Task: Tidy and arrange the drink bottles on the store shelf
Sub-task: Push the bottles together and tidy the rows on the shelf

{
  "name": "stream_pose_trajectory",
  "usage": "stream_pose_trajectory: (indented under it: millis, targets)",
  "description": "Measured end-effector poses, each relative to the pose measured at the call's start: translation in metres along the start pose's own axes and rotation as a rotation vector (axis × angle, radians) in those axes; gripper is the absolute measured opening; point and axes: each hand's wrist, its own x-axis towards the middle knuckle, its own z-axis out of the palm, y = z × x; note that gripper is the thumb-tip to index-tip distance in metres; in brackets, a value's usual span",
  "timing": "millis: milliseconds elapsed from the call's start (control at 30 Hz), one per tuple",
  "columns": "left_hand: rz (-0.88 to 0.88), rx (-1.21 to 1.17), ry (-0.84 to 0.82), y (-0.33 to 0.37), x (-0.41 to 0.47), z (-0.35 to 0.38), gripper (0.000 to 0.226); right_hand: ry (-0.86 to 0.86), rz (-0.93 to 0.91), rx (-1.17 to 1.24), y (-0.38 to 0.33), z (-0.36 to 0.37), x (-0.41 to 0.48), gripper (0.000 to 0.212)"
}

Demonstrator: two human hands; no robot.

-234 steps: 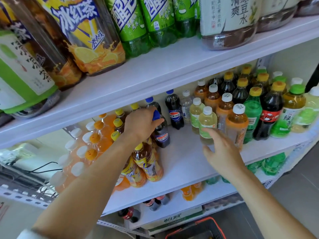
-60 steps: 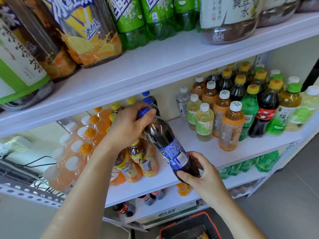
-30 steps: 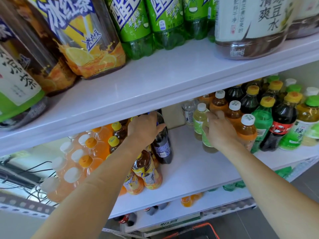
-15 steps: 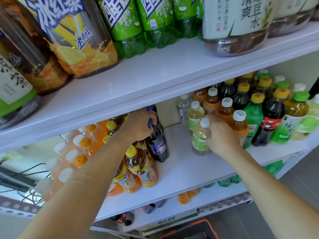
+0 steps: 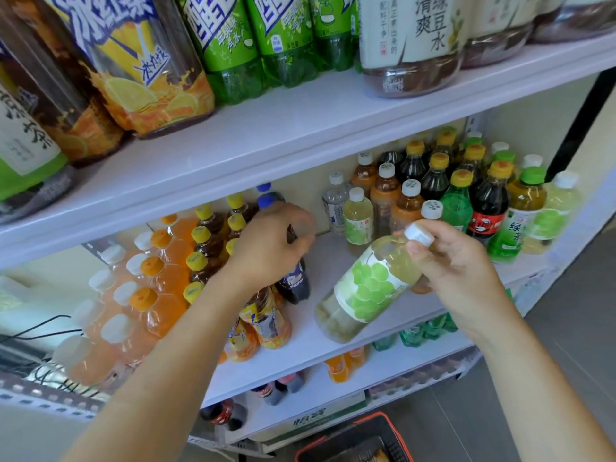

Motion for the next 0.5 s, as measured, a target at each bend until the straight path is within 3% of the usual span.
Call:
stream_pose_trajectory:
  millis: [100, 133, 200, 300, 500]
  targets:
    - [-0.04, -0.358, -0.321, 0.054, -0.043, 0.02, 0.073, -0.053, 0.028, 0.192, -0.013, 0.0, -0.009, 0.024]
    - [-0.055, -0.386, -0.326, 0.065, -0.055, 0.029, 0.081, -0.067, 0.024, 0.222, -0.017, 0.001, -0.012, 0.026]
    - [-0.122, -0.475, -0.173, 0.077, -0.071, 0.043, 0.082, -0.06, 0.013, 0.256, -0.025, 0.004, -0.018, 0.035]
    - [-0.232, -0.884, -0.063, 0.088, -0.084, 0.049, 0.069, -0.076, 0.057, 0.384, -0.027, 0.011, -0.028, 0.047]
    - [-0.383, -1.418, 0.064, 0.095, -0.1, 0.052, 0.07, -0.549, 0.457, 0.669, 0.006, 0.026, -0.079, 0.058]
